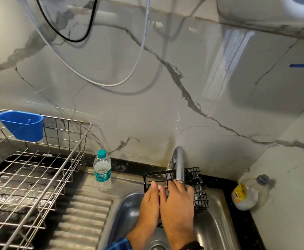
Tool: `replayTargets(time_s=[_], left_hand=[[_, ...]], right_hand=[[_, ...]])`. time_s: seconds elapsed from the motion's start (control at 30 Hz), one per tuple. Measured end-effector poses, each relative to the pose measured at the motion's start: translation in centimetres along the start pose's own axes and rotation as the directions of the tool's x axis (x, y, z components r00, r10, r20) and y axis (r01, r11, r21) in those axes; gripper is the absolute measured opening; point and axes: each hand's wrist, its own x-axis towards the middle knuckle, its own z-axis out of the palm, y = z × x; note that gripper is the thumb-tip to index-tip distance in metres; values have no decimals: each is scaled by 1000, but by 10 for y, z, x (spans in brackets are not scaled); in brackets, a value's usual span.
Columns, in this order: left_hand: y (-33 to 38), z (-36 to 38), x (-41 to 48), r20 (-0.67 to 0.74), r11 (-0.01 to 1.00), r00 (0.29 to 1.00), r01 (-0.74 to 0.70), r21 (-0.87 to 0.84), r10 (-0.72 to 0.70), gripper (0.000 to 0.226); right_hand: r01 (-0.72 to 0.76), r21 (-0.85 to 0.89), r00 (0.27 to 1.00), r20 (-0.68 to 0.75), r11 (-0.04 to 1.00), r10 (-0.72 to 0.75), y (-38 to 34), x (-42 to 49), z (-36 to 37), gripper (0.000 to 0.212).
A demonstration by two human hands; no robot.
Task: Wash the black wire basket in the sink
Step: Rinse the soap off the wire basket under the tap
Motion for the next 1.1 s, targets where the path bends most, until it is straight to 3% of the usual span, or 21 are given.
replayTargets(time_s=[0.07,0.27,0.4,0.53,0.63,0.7,0.77,0.87,1.0,1.1], left_hand=[[-4,-5,-1,4,1000,1000,-10,-15,10,62],[-6,-23,-5,94,993,990,109,-50,-104,72],[-1,-22,-5,149,992,985,95,-82,-82,68],[-8,-22,-2,148,990,984,112,-81,-99,70],[-11,-20,-2,96,992,991,97,-79,-89,75],[-11,-22,-1,99,985,988,130,-112,-120,77],[-10,-29,4,88,977,984,165,-138,-154,78],[-5,-36,12,25,986,992,124,-112,-121,63],[-3,-39,18,25,989,992,126,-79,-125,65],[-2,-37,12,56,995,994,96,-35,-94,68]], right_hand=[[9,79,1000,-9,997,-8,-5,-3,-1,40],[-54,328,965,260,943,-36,-7,10,-24,30],[-28,385,911,391,922,-135,-8,15,-25,29],[-77,398,869,476,914,-134,-2,22,-28,37],[-64,313,881,463,948,-93,-3,15,-31,36],[-17,250,923,375,968,-81,-5,9,-35,42],[-26,303,965,256,952,-56,0,5,-37,37],[-82,351,986,164,933,25,17,3,-30,28],[-158,411,976,200,898,80,26,5,-21,31],[-222,356,949,293,908,117,22,11,-20,34]])
